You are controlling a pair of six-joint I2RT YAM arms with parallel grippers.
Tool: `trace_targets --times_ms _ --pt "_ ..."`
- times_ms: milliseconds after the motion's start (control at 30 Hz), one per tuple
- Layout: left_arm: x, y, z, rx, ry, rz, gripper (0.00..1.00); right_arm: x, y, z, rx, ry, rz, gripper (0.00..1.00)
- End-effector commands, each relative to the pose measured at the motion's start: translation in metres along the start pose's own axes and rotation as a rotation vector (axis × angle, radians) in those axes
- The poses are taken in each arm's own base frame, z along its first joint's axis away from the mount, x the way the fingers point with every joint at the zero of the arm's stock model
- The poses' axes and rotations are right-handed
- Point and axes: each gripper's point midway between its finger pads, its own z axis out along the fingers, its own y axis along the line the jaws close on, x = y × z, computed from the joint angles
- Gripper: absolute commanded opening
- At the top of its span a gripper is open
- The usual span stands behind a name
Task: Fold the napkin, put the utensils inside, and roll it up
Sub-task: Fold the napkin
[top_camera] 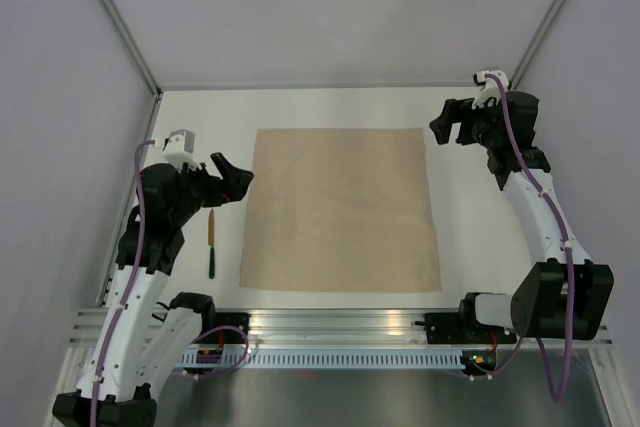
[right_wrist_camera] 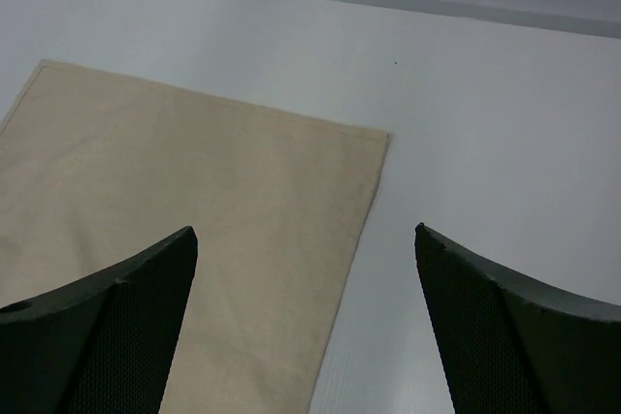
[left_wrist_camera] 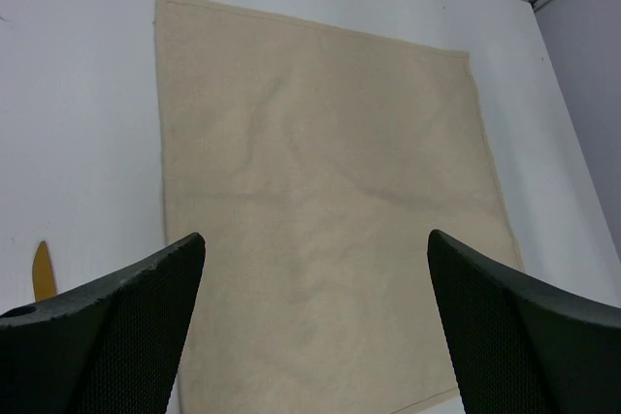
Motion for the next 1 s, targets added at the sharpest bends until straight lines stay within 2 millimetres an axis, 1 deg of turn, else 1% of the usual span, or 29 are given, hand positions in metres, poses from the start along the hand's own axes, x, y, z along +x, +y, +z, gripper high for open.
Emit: trace_targets --times_ms 0,67,100,133,200,233,300,333,367,400,433,467,500,533,567,600,633,667,700,733,800,833,867,900,933,967 --pt "-0.007 -0.015 0.000 0.075 -0.015 -0.036 1.00 -0.025 0.003 -0.009 0.000 -0.053 -0.028 0.98" --pt "-0.008 -0.017 0.001 0.082 -0.016 -0.036 1.00 -0.023 0.005 -0.009 -0.009 -0.039 -0.025 0.98" --pt "-0.008 -0.018 0.002 0.090 -0.012 -0.037 1.00 -0.026 0.007 -0.010 -0.021 -0.041 -0.031 0.98" --pt "-0.010 -0.021 0.002 0.103 -0.018 -0.034 1.00 -0.023 0.008 -0.010 -0.026 -0.026 -0.029 0.98" --pt "-0.010 -0.025 0.003 0.115 -0.016 -0.030 1.00 -0.025 0.012 -0.012 -0.046 -0.024 -0.031 0.98" --pt "-0.011 -0.032 0.003 0.137 -0.016 -0.018 1.00 -0.023 0.013 -0.012 -0.053 -0.015 -0.032 0.98" --pt "-0.009 -0.037 0.008 0.135 -0.010 -0.001 1.00 -0.026 0.014 -0.014 -0.057 -0.017 -0.035 0.98" --pt "-0.006 -0.057 0.009 0.189 0.000 0.030 0.99 -0.025 0.015 -0.014 -0.061 -0.007 -0.032 0.98" --pt "-0.002 -0.058 0.018 0.153 0.003 0.048 0.99 -0.029 0.016 -0.016 -0.061 -0.012 -0.033 0.98" --pt "0.003 -0.067 0.024 0.154 0.017 0.076 0.99 -0.028 0.016 -0.017 -0.063 0.001 -0.028 0.98" --pt "0.014 -0.098 0.023 0.222 0.044 0.118 0.98 -0.029 0.015 -0.017 -0.059 0.007 -0.025 0.98" --pt "0.017 -0.101 0.030 0.179 0.033 0.141 0.98 -0.036 0.016 -0.018 -0.054 0.001 -0.028 0.98" --pt "0.036 -0.108 0.045 0.160 0.077 0.182 0.98 -0.033 0.015 -0.020 -0.048 0.022 -0.023 0.98" --pt "0.054 -0.134 0.043 0.214 0.105 0.225 0.98 -0.033 0.013 -0.020 -0.041 0.028 -0.029 0.98" --pt "0.059 -0.144 0.051 0.200 0.082 0.246 0.97 -0.038 0.013 -0.022 -0.038 0.024 -0.035 0.98" --pt "0.082 -0.152 0.063 0.192 0.124 0.289 0.97 -0.035 0.012 -0.023 -0.032 0.041 -0.032 0.98" --pt "0.103 -0.177 0.060 0.246 0.150 0.332 0.96 -0.035 0.012 -0.024 -0.028 0.044 -0.036 0.98" --pt "0.113 -0.186 0.063 0.247 0.148 0.359 0.96 -0.037 0.010 -0.025 -0.016 0.044 -0.041 0.98" --pt "0.123 -0.202 0.066 0.274 0.139 0.386 0.95 -0.036 0.009 -0.026 -0.008 0.053 -0.039 0.98" --pt "0.158 -0.222 0.068 0.303 0.187 0.449 0.94 -0.036 0.008 -0.027 -0.001 0.054 -0.042 0.98" --pt "0.185 -0.242 0.073 0.318 0.192 0.516 0.93 -0.035 0.004 -0.028 0.019 0.057 -0.045 0.98" --pt "0.215 -0.259 0.074 0.343 0.226 0.563 0.91 -0.035 0.004 -0.029 0.022 0.056 -0.047 0.98" --pt "0.230 -0.266 0.077 0.352 0.239 0.588 0.90 -0.035 0.003 -0.030 0.028 0.056 -0.047 0.98" --pt "0.241 -0.277 0.078 0.375 0.236 0.596 0.89 -0.035 0.003 -0.030 0.031 0.055 -0.048 0.98" --pt "0.266 -0.289 0.079 0.400 0.262 0.624 0.88 -0.035 0.003 -0.031 0.034 0.055 -0.048 0.98" --pt "0.278 -0.298 0.077 0.434 0.276 0.626 0.88 -0.035 0.002 -0.031 0.036 0.055 -0.048 0.98"
